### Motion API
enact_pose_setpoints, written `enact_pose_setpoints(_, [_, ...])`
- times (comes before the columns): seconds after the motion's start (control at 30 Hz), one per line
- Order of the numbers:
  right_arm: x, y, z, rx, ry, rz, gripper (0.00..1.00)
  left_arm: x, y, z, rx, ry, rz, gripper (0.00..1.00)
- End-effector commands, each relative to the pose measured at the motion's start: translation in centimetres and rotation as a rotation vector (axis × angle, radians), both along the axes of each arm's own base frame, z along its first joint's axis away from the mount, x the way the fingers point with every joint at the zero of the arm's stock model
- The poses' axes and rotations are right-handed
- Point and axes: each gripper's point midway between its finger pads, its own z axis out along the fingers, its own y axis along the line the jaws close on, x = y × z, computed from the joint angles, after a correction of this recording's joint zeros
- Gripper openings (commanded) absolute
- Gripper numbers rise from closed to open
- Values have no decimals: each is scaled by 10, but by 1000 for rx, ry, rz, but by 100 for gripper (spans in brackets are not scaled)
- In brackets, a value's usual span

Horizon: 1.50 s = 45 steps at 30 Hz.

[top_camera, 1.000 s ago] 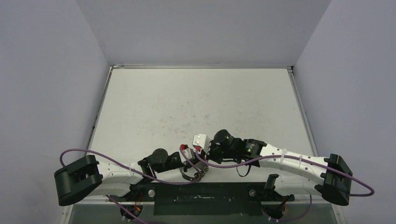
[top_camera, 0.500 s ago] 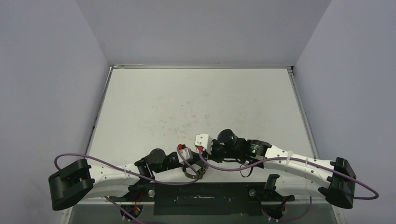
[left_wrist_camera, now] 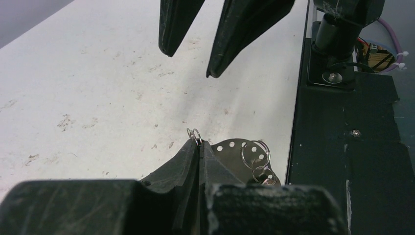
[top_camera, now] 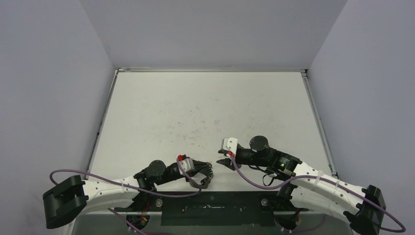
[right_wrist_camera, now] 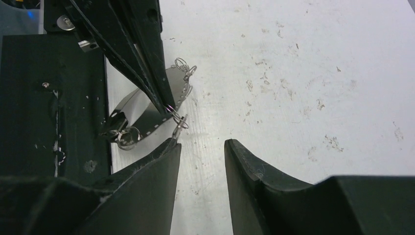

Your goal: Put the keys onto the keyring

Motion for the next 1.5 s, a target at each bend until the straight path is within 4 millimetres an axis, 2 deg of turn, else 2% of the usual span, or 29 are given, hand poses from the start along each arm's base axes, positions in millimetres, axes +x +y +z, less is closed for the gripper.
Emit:
enact_pose_setpoints(0.0, [-3, 12, 29, 179, -54, 94, 39, -6, 4, 31, -117, -77, -25, 0])
enact_pose_setpoints(0.3, [-24, 33, 33, 261, -56, 286, 38, -17, 13, 42, -164, -124, -60, 0])
enact_pose_setpoints(0.8, [-22, 50, 17, 259, -9, 331, 34, -18, 15, 43, -167, -121, -61, 0])
enact_pose_setpoints(0.93, [-22, 52, 14, 253, -2, 337, 24, -18, 15, 44, -168, -123, -62, 0])
enact_pose_setpoints(1.13, [-24, 51, 11, 238, 4, 351, 0, -18, 15, 43, -165, -120, -58, 0])
enact_pose_setpoints(1.37, [-25, 45, 7, 182, 15, 346, 0, -13, 17, 40, -153, -110, -29, 0])
enact_pose_setpoints(1.47, [-21, 39, -3, 96, 30, 307, 0, -6, 20, 38, -137, -96, 12, 14])
